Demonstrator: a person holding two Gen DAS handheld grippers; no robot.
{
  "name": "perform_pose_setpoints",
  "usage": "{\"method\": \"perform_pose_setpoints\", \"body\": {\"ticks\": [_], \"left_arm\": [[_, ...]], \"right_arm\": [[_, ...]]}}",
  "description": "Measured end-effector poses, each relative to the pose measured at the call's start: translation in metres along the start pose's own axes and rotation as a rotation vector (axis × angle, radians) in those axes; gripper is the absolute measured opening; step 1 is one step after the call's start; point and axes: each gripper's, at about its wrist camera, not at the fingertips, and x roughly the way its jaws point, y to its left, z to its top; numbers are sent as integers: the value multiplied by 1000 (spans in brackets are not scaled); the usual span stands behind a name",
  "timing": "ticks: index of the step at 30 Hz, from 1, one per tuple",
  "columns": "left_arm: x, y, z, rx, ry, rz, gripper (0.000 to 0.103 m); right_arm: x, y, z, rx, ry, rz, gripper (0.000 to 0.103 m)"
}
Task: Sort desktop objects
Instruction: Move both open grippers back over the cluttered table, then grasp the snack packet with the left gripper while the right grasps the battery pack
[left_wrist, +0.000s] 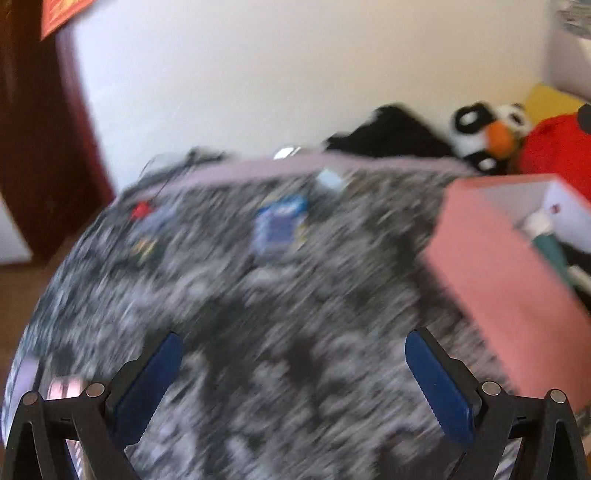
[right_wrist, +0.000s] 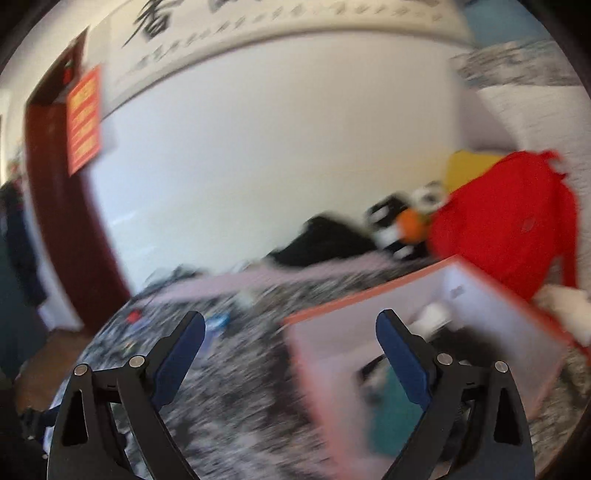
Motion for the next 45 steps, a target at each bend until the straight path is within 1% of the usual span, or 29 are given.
{"method": "perform_pose_setpoints", "body": {"ticks": [4, 5, 6, 7, 9, 11, 13, 15, 19, 21, 23, 25, 26, 27, 29, 30, 31, 33, 35, 36, 37, 38, 39, 40, 41, 42, 43, 45], "left_arm": [[12, 47, -10, -50, 5, 81, 100], [21, 62, -10, -74, 17, 96, 100], [29, 74, -10, -93, 26, 104, 100], [42, 87, -5, -119, 36, 116, 100], [69, 113, 6, -173, 59, 140, 100], [96, 130, 19, -217, 68, 148, 100], [130, 145, 37, -255, 87, 172, 100], [164, 158, 59, -294, 96, 203, 100], [226, 173, 93, -324, 94, 243, 100], [258, 183, 102, -366, 137, 222, 100], [288, 191, 106, -415, 185, 212, 100], [308, 193, 107, -424, 220, 232, 100], [321, 192, 106, -421, 244, 221, 100], [335, 189, 106, -405, 271, 193, 100], [348, 183, 105, -361, 276, 209, 100], [354, 180, 105, -338, 276, 220, 103], [360, 177, 105, -315, 276, 231, 103], [364, 175, 109, -306, 273, 227, 103], [366, 176, 111, -316, 272, 215, 103], [367, 177, 111, -319, 265, 207, 103], [365, 177, 111, -320, 248, 186, 101], [364, 177, 110, -322, 230, 162, 98], [364, 182, 109, -323, 214, 148, 83], [360, 185, 110, -320, 204, 148, 52], [355, 187, 112, -317, 194, 150, 39], [351, 190, 113, -330, 193, 131, 34], [347, 189, 112, -333, 195, 128, 32], [339, 187, 108, -323, 205, 134, 30]], "right_arm": [[46, 53, -22, -25, 119, 95, 96], [57, 64, -28, -32, 132, 101, 96], [71, 74, -36, -41, 159, 89, 96], [85, 83, -43, -50, 187, 77, 96], [112, 93, -54, -30, 242, 90, 97], [140, 100, -61, -20, 296, 92, 97], [172, 107, -69, -18, 357, 91, 97], [200, 113, -73, -17, 388, 97, 97], [265, 117, -76, 43, 442, 107, 99], [296, 120, -78, 63, 463, 107, 99], [330, 125, -82, 63, 492, 81, 99], [353, 130, -86, 57, 505, 56, 99], [362, 132, -88, 51, 510, 46, 99], [371, 135, -89, 45, 514, 35, 99], [388, 141, -91, 38, 521, 17, 100], [395, 143, -91, 35, 520, 8, 103], [401, 149, -91, 23, 511, 1, 103], [413, 161, -89, -5, 500, -4, 103], [424, 177, -91, -49, 511, -10, 103], [430, 186, -94, -103, 526, -32, 103], [430, 192, -95, -145, 529, -39, 102], [430, 197, -97, -188, 531, -45, 97], [430, 202, -98, -230, 532, -52, 81], [427, 203, -96, -240, 539, -43, 78], [422, 204, -95, -258, 546, -40, 77], [415, 204, -95, -278, 547, -35, 75], [408, 205, -96, -299, 548, -31, 75], [387, 201, -98, -316, 548, -10, 74]]}}
